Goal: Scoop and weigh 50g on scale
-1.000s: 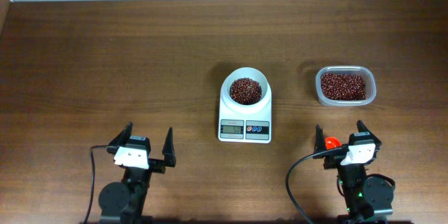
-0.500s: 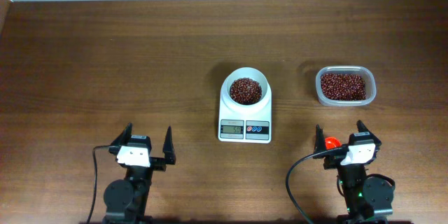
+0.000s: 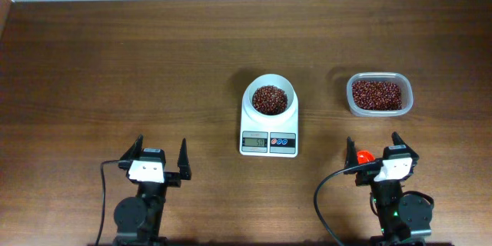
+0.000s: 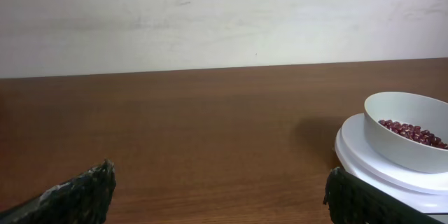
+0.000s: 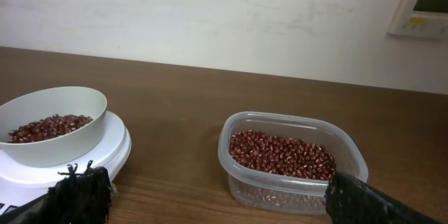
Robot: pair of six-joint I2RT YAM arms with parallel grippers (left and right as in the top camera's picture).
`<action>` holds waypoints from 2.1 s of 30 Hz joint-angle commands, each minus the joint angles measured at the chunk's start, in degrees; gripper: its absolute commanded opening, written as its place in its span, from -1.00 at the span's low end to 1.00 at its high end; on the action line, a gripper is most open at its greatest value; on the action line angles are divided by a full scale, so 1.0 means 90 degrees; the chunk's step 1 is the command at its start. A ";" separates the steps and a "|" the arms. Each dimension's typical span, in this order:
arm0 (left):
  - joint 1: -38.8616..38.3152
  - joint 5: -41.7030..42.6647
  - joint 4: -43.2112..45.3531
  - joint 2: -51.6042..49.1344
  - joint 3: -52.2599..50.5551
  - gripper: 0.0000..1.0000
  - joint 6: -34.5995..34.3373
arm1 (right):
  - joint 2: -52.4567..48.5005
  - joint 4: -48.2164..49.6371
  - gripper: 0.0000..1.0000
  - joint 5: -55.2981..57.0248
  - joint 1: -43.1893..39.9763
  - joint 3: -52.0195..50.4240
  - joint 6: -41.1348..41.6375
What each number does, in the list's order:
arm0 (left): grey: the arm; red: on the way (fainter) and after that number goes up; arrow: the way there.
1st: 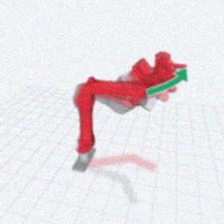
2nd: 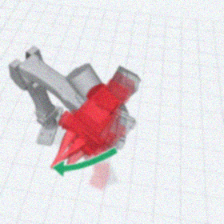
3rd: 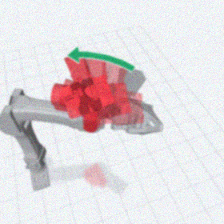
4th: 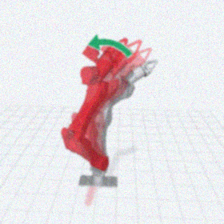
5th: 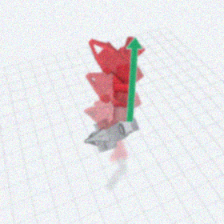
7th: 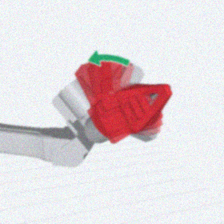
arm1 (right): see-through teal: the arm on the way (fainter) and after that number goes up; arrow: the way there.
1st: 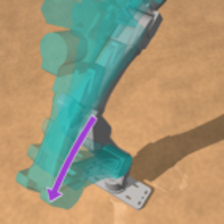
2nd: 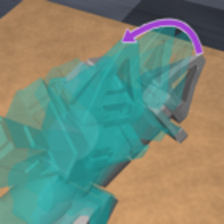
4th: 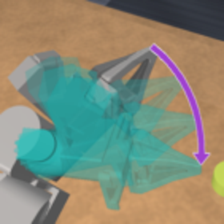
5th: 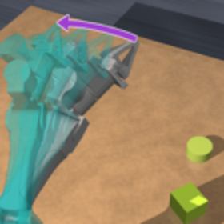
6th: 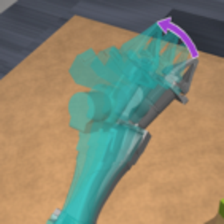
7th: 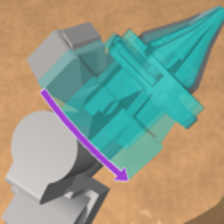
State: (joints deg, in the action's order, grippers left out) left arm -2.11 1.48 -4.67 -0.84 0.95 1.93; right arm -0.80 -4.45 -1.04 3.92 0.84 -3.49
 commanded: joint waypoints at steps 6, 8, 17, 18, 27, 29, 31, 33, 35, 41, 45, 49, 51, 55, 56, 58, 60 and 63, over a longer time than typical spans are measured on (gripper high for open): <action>0.0046 0.0075 0.0010 -0.0051 -0.0053 0.98 0.0104 | 0.0068 -0.0010 0.98 0.0075 0.0063 -0.0056 -0.0019; 0.0044 0.0126 0.0015 -0.0119 -0.0051 0.98 0.0104 | 0.0068 -0.0010 0.98 0.0075 0.0063 -0.0056 -0.0019; 0.0046 0.0121 0.0017 -0.0119 -0.0049 0.98 0.0148 | 0.0068 -0.0010 0.98 0.0075 0.0063 -0.0056 -0.0019; 0.0046 0.0121 0.0017 -0.0119 -0.0049 0.98 0.0151 | 0.0068 -0.0010 0.98 0.0075 0.0063 -0.0056 -0.0019; 0.0044 0.0121 0.0019 -0.0007 -0.0049 0.98 0.0148 | 0.0068 -0.0010 0.98 0.0075 0.0063 -0.0056 -0.0019; 0.0041 0.0121 0.0032 0.0068 -0.0049 0.98 0.0151 | 0.0068 -0.0010 0.98 0.0075 0.0063 -0.0056 -0.0019; 0.0039 0.0121 0.0032 0.0068 -0.0049 0.98 0.0148 | 0.0068 -0.0010 0.98 0.0075 0.0063 -0.0056 -0.0019; 0.0039 0.0121 0.0032 0.0068 -0.0049 0.98 0.0151 | 0.0068 -0.0010 0.98 0.0075 0.0063 -0.0056 -0.0019; 0.0039 0.0121 0.0032 0.0068 -0.0049 0.98 0.0148 | 0.0068 -0.0010 0.98 0.0075 0.0063 -0.0056 -0.0019; 0.0041 0.0121 0.0027 0.0063 -0.0049 0.98 0.0151 | 0.0068 -0.0010 0.98 0.0075 0.0063 -0.0056 -0.0019; 0.0046 0.0121 0.0022 0.0061 -0.0049 0.98 0.0151 | 0.0068 -0.0010 0.98 0.0075 0.0063 -0.0056 -0.0019; 0.0046 0.0121 0.0022 0.0061 -0.0049 0.98 0.0148 | 0.0068 -0.0010 0.98 0.0075 0.0063 -0.0056 -0.0019; 0.0046 0.0121 0.0022 0.0061 -0.0049 0.98 0.0151 | 0.0068 -0.0010 0.98 0.0075 0.0063 -0.0056 -0.0019; 0.0046 0.0119 0.0019 0.0061 -0.0049 0.98 0.0151 | 0.0068 -0.0010 0.98 0.0073 0.0063 -0.0056 -0.0019; 0.0046 0.0121 0.0022 0.0061 -0.0049 0.98 0.0148 | 0.0068 -0.0010 0.98 0.0073 0.0063 -0.0056 -0.0022; 0.0046 0.0121 0.0019 0.0061 -0.0049 0.98 0.0151 | 0.0068 -0.0010 0.98 0.0073 0.0063 -0.0056 -0.0019; 0.0046 0.0121 0.0022 0.0061 -0.0049 0.98 0.0148 | 0.0068 -0.0010 0.98 0.0073 0.0063 -0.0056 -0.0019; 0.0046 0.0121 0.0019 0.0061 -0.0049 0.98 0.0151 | 0.0068 -0.0010 0.98 0.0075 0.0063 -0.0056 -0.0019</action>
State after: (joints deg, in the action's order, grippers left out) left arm -2.11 1.69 -4.60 -0.89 0.95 2.37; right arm -0.80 -4.45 -1.04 3.92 0.84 -3.46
